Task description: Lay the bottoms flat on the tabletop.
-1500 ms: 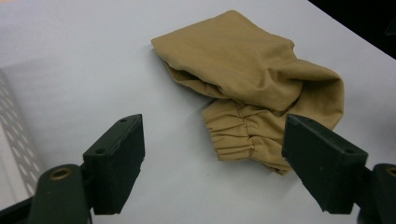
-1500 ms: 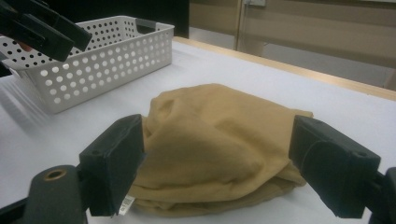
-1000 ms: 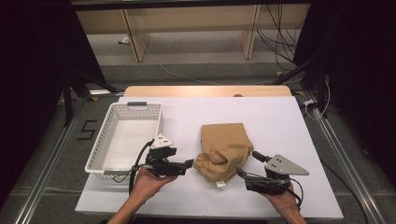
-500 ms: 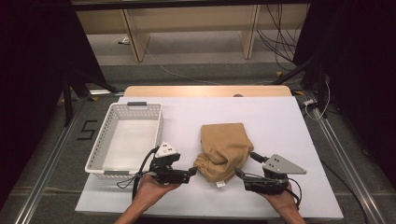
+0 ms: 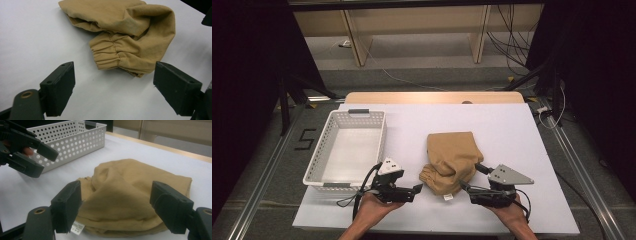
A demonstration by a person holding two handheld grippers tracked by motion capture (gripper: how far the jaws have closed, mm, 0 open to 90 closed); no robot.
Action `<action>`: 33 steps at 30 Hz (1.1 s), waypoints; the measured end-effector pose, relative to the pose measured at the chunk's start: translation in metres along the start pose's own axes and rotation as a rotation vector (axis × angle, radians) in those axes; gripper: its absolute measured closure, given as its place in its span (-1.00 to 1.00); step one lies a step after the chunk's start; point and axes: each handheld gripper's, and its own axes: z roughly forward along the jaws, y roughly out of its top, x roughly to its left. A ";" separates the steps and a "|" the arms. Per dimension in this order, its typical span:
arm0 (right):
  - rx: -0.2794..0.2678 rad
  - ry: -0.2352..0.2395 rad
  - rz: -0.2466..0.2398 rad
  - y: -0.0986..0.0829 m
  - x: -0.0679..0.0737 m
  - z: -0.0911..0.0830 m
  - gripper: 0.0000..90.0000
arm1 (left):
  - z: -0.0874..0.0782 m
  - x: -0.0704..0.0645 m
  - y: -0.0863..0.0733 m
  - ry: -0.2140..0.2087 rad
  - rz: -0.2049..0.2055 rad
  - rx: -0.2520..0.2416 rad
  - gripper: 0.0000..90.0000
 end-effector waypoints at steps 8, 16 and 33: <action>0.034 0.000 -0.047 0.005 0.000 0.010 -0.33 | -0.001 -0.001 -0.005 -0.001 0.004 -0.014 -0.61; 0.142 0.025 -0.085 0.013 0.005 0.035 -0.17 | -0.001 0.000 -0.009 0.001 0.003 -0.007 -0.61; 0.186 0.015 -0.087 0.033 -0.013 0.045 0.96 | 0.001 -0.001 -0.010 0.005 0.006 -0.006 -0.61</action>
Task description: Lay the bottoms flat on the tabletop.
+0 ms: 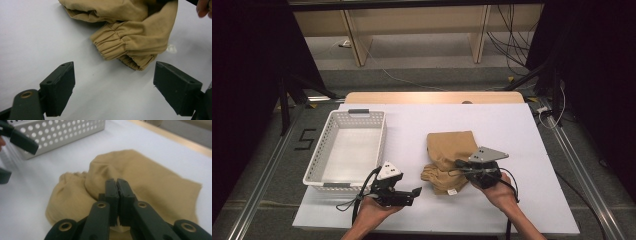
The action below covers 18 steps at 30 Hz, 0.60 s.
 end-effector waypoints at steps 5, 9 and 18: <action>-0.050 -0.059 0.020 0.017 -0.020 0.000 0.96 | 0.002 0.000 -0.001 -0.002 0.005 0.013 -0.61; -0.055 -0.089 0.040 0.023 -0.035 0.008 0.96 | 0.004 0.001 -0.002 -0.001 0.006 0.021 -0.61; -0.051 -0.083 0.057 0.039 -0.047 0.024 0.96 | 0.005 0.000 -0.002 -0.001 0.006 0.020 -0.61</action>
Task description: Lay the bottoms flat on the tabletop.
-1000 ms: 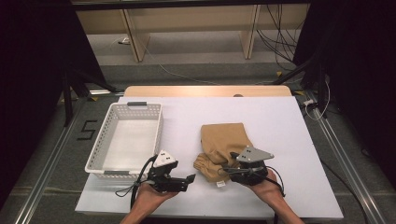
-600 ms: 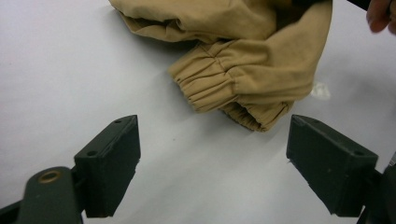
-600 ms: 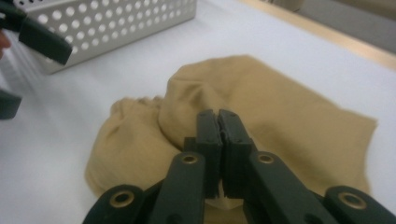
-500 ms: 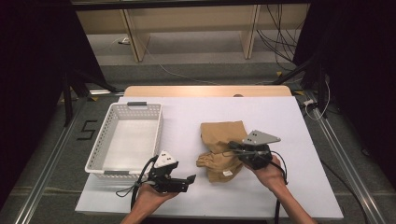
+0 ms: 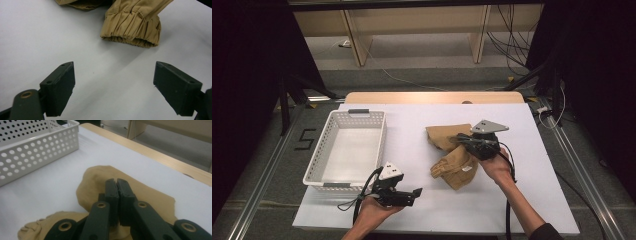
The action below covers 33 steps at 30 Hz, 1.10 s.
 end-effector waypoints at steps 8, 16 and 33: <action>0.022 0.084 -0.037 0.015 0.025 0.021 0.96 | -0.001 0.000 0.000 0.005 0.002 -0.007 -0.61; 0.045 0.134 -0.032 0.016 0.034 0.038 0.96 | 0.000 -0.001 0.000 0.013 0.004 -0.009 -0.61; 0.043 0.206 0.013 0.021 0.034 0.024 0.14 | -0.002 0.000 0.000 0.016 0.008 -0.016 -0.61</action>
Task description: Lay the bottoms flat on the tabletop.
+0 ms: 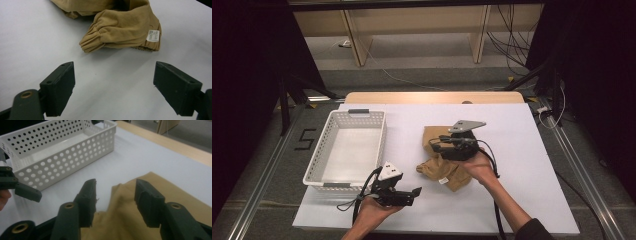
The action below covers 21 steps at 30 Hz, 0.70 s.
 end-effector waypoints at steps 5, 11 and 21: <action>-0.018 -0.099 -0.039 -0.004 -0.007 -0.029 -0.06 | 0.000 -0.002 0.001 -0.003 0.006 0.001 -0.61; -0.003 -0.182 0.021 -0.029 -0.029 -0.050 -0.19 | 0.001 -0.007 0.003 -0.014 0.027 -0.007 -0.60; 0.026 -0.191 0.079 -0.061 -0.036 -0.061 -0.30 | 0.024 -0.026 0.017 0.006 0.132 0.012 -0.60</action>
